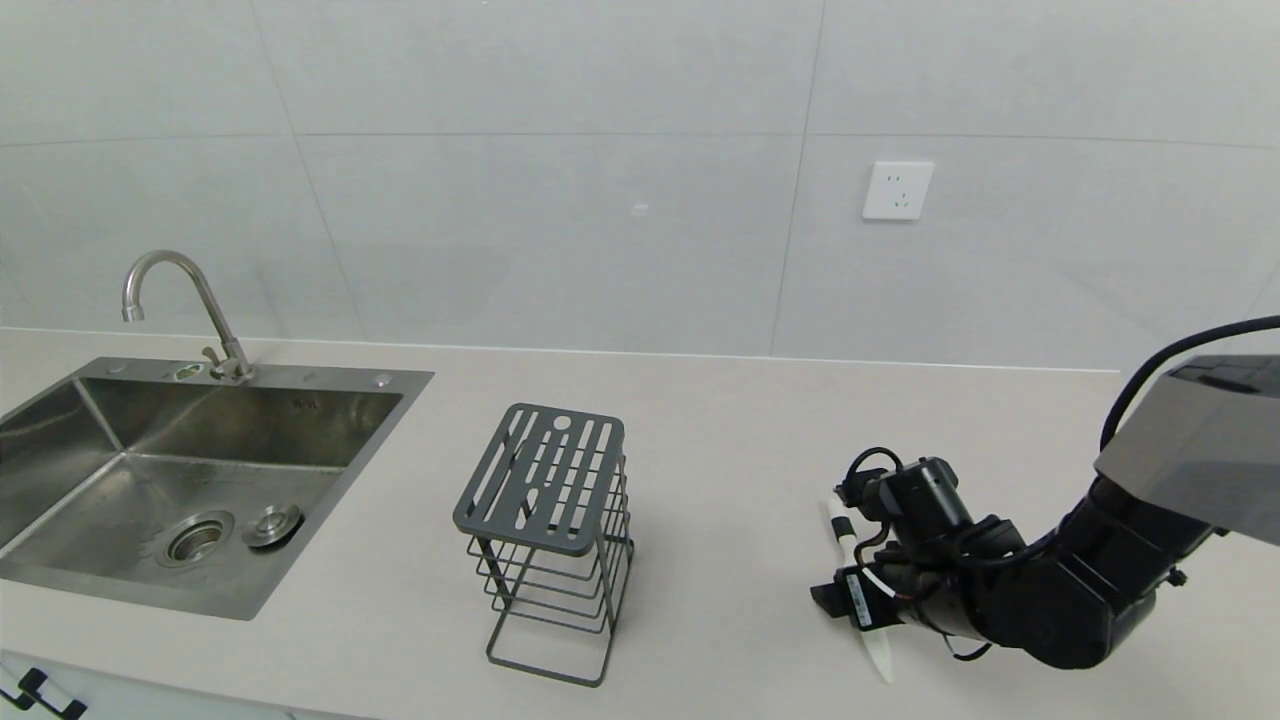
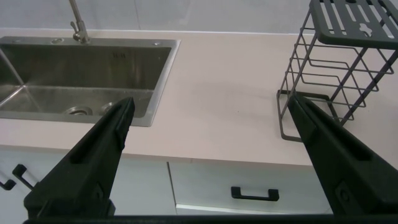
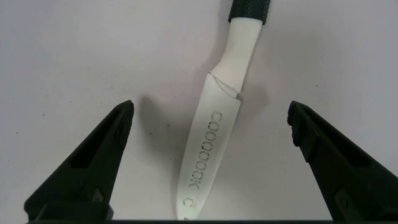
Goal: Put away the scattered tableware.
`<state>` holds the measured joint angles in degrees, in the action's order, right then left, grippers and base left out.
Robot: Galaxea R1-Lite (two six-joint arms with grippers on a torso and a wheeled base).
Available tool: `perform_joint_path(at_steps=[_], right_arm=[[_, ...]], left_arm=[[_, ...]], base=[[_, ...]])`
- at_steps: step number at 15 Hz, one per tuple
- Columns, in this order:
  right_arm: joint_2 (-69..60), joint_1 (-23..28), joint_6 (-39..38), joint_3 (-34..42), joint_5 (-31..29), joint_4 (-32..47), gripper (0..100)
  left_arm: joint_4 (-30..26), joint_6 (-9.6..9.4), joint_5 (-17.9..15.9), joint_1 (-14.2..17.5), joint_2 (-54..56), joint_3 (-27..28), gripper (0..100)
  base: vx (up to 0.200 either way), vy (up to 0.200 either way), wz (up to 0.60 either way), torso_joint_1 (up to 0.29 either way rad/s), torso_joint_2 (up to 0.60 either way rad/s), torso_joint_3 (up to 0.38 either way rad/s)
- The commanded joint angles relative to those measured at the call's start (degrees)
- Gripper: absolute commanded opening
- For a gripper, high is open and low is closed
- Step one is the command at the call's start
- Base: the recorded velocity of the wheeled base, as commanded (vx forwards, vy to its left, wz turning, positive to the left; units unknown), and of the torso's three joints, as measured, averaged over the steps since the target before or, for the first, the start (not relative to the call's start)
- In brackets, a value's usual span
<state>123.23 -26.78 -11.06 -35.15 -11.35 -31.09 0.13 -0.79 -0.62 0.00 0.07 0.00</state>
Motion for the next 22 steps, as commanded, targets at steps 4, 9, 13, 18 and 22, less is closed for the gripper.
perform_joint_path(at_steps=[4,9,13,18,22], right_arm=[[0.52,0.06,-0.02,-0.19,0.01,-0.12,100],[2.89,1.82,-0.11,-0.71,0.36,-0.12,0],[6.23,2.00,-0.19,1.57,0.71,-0.29,0],[3.06,1.56,0.07,2.36,0.71,-2.14,0],[-1.77,1.56,0.69,4.56,0.71,-6.71,0]], left_arm=[[0.04,0.00,0.01,0.00,-0.07,0.00,100],[0.04,0.00,0.01,0.00,-0.07,0.00,100],[-0.05,0.09,0.01,0.00,-0.07,0.00,100],[0.04,0.00,0.01,0.00,-0.07,0.00,100],[-0.05,0.00,0.01,0.00,-0.07,0.00,100]], base=[[0.000,0.000,0.00,0.000,0.00,0.000],[0.000,0.000,0.00,0.000,0.00,0.000],[0.000,0.000,0.00,0.000,0.00,0.000],[0.000,0.000,0.00,0.000,0.00,0.000],[0.000,0.000,0.00,0.000,0.00,0.000]])
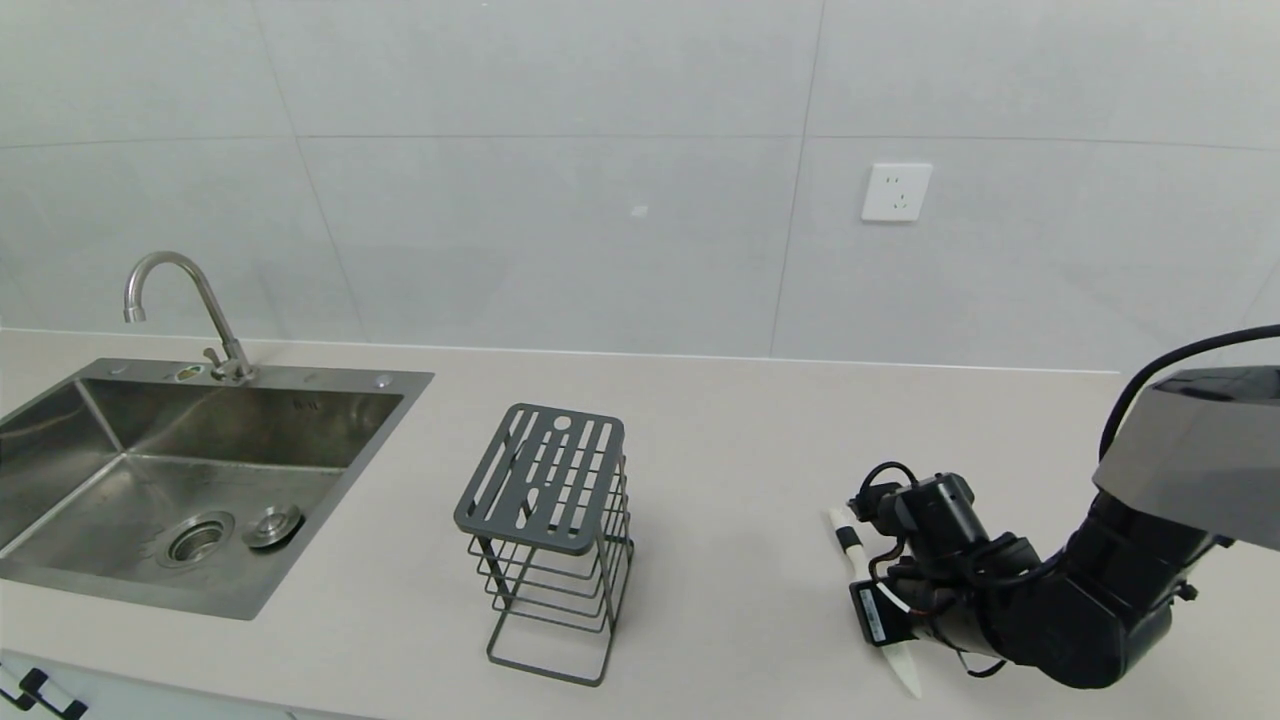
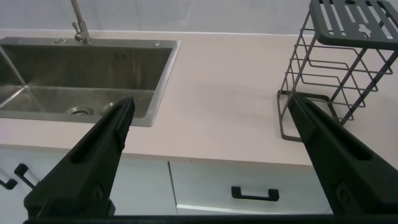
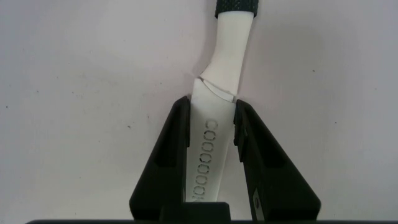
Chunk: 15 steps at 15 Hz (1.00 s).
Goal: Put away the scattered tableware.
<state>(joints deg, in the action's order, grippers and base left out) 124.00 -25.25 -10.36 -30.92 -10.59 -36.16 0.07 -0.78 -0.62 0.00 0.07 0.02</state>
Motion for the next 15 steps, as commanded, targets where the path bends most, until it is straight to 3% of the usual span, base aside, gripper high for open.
perform_joint_path(at_steps=[1,6,9,11,15], right_arm=[[-4.38,0.02,-0.01,0.86,0.31,-1.99,0],[-8.69,-0.07,0.17,1.47,1.98,-2.16,0],[-10.18,-0.33,2.54,3.14,2.24,-6.82,0],[-10.36,0.11,7.46,6.66,6.73,-16.23,0],[-10.45,0.46,13.17,9.21,17.27,-25.63,0]], left_arm=[[0.10,-0.01,0.01,0.00,-0.07,-0.02,100],[0.10,-0.01,0.01,0.00,-0.07,-0.02,100],[0.01,-0.36,-0.08,0.00,-0.07,-0.02,100],[0.10,-0.36,-0.08,0.00,-0.07,-0.02,100],[0.10,-0.36,-0.08,0.00,-0.07,-0.02,100]], base=[[0.000,0.000,0.00,0.000,0.00,0.000],[0.000,0.000,0.00,0.000,0.00,0.000],[0.000,0.000,0.00,0.000,0.00,0.000],[0.000,0.000,0.00,0.000,0.00,0.000],[0.000,0.000,0.00,0.000,0.00,0.000]])
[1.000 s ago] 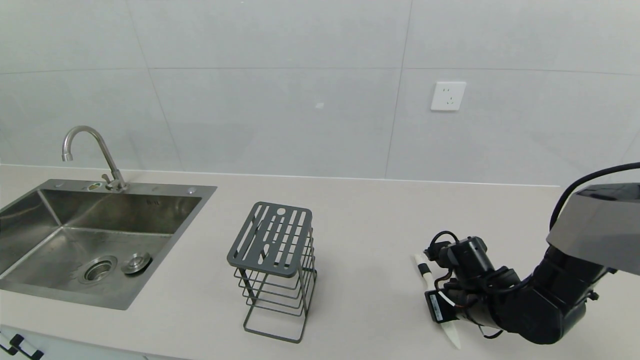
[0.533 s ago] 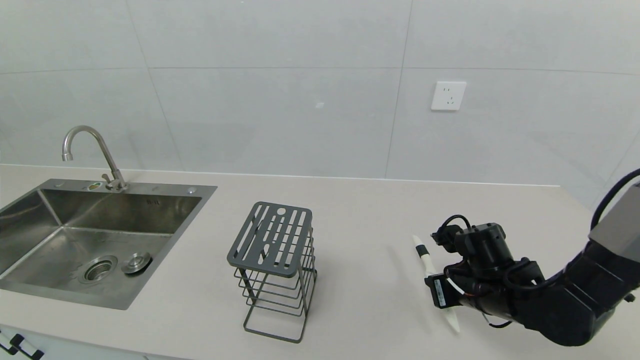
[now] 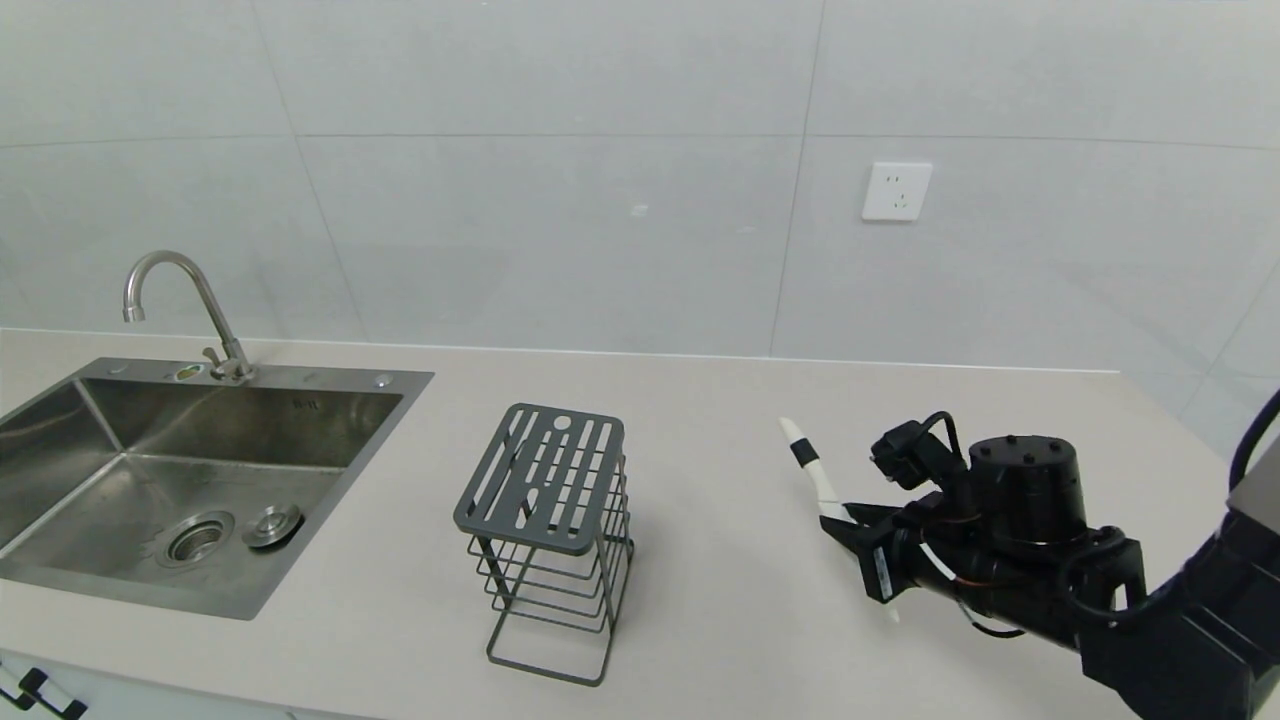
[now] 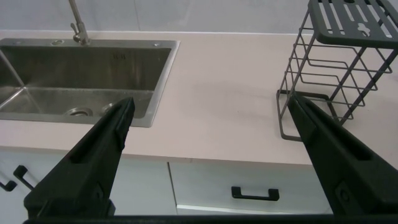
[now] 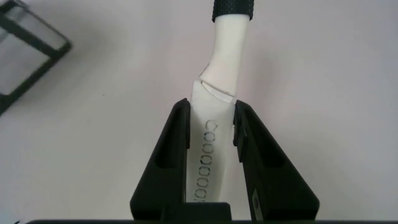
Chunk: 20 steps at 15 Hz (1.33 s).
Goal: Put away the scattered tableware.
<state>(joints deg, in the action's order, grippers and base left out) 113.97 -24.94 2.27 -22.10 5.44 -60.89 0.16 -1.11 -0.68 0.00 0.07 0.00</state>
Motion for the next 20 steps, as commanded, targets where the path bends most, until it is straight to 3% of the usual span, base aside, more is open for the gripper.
perform_joint_path(at_steps=[1,2,3,4,7,8,9,10,11,12,13,15,17,20], right_arm=[[-0.42,0.33,2.21,0.48,4.32,-2.74,0],[-0.42,0.42,2.57,0.57,5.11,-3.18,0],[-0.85,1.30,6.26,0.57,11.09,-5.20,0],[-1.82,1.74,7.66,0.57,13.11,-5.20,0],[-4.46,2.97,11.53,0.22,19.08,-5.38,0],[-5.60,3.15,11.97,0.39,19.35,-5.38,0],[-7.27,3.06,12.06,0.66,19.35,-5.38,0],[-8.85,3.15,12.15,0.48,19.35,-5.47,0],[-10.26,2.97,12.23,0.66,19.44,-5.47,0],[-10.96,2.62,12.23,0.83,19.44,-5.99,0],[-11.58,2.00,12.32,0.92,19.52,-6.87,0],[-14.39,0.07,13.03,2.59,20.58,-7.84,0],[-16.06,-0.90,15.31,4.26,22.60,-8.63,0],[-19.66,-3.01,15.84,7.34,23.30,-9.42,0]], left_arm=[[0.02,-0.03,-0.02,0.00,-0.07,0.00,100],[0.02,-0.12,-0.02,0.00,-0.07,0.00,100],[0.02,0.32,-0.72,0.00,-0.07,0.00,100],[0.02,-0.03,-2.39,0.00,-0.07,0.00,100],[2.13,-3.37,-3.80,0.00,-0.07,0.00,100],[7.05,-3.90,-3.80,0.00,-0.07,0.00,100],[15.40,-4.69,-3.80,0.00,-0.07,0.00,100],[20.14,-4.34,-3.98,0.00,-0.07,0.00,100],[20.06,-1.26,-4.59,0.00,-0.07,0.00,100],[20.23,0.49,-6.44,0.00,-0.07,0.09,100],[19.97,1.02,-9.78,0.00,-0.07,0.70,100],[18.83,1.37,-13.20,-0.26,-0.86,3.78,100],[16.63,2.25,-13.38,-1.32,-4.38,8.35,100],[15.31,2.78,-16.63,-7.12,-15.37,16.08,100]], base=[[0.000,0.000,0.00,0.000,0.00,0.000],[0.000,0.000,0.00,0.000,0.00,0.000],[0.000,0.000,0.00,0.000,0.00,0.000],[0.000,0.000,0.00,0.000,0.00,0.000],[0.000,0.000,0.00,0.000,0.00,0.000],[0.000,0.000,0.00,0.000,0.00,0.000],[0.000,0.000,0.00,0.000,0.00,0.000],[0.000,0.000,0.00,0.000,0.00,0.000],[0.000,0.000,0.00,0.000,0.00,0.000],[0.000,0.000,0.00,0.000,0.00,0.000],[0.000,0.000,0.00,0.000,0.00,0.000],[0.000,0.000,0.00,0.000,0.00,0.000],[0.000,0.000,0.00,0.000,0.00,0.000],[0.000,0.000,0.00,0.000,0.00,0.000]])
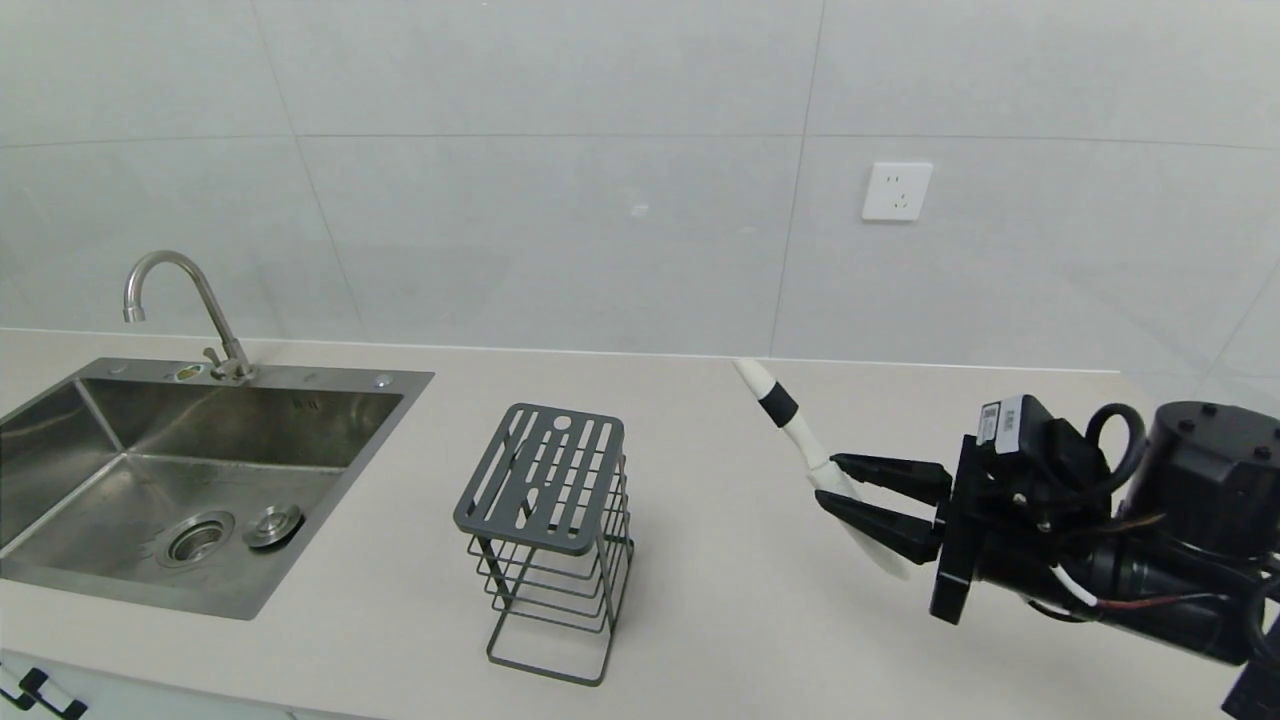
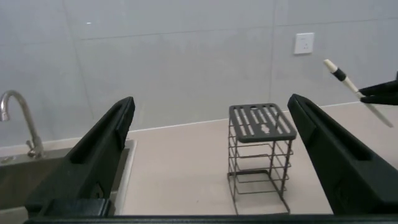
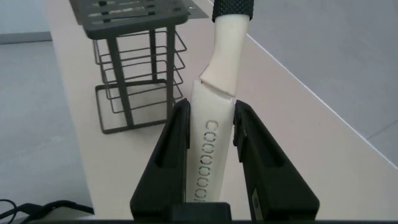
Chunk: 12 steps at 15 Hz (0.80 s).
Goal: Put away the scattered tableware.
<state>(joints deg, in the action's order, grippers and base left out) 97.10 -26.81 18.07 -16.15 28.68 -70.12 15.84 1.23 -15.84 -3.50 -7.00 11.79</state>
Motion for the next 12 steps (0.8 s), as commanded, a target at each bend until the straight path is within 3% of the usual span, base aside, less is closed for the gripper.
perform_joint_path(at_steps=[1,2,4,5,12], right_arm=[[-3.67,-2.11,0.04,2.00,0.06,-0.19,0],[-5.08,-4.39,0.13,3.32,-0.03,-0.19,0],[-6.04,-7.03,0.21,4.64,-0.03,-0.19,0],[-6.04,-7.47,0.30,4.64,-0.03,-0.28,0],[-6.13,-8.96,0.39,3.85,-0.03,-1.16,0]], left_arm=[[-0.28,0.88,-1.74,-4.76,-10.05,5.26,100],[0.07,1.23,-2.01,-7.49,-14.10,6.67,100],[0.51,1.05,-3.06,-9.42,-19.37,7.46,100],[0.60,0.88,-5.26,-10.56,-21.83,7.90,100],[8.16,0.79,-17.56,-11.27,-35.28,8.95,100]], base=[[0.000,0.000,0.00,0.000,0.00,0.000],[0.000,0.000,0.00,0.000,0.00,0.000],[0.000,0.000,0.00,0.000,0.00,0.000],[0.000,0.000,0.00,0.000,0.00,0.000],[0.000,0.000,0.00,0.000,0.00,0.000]])
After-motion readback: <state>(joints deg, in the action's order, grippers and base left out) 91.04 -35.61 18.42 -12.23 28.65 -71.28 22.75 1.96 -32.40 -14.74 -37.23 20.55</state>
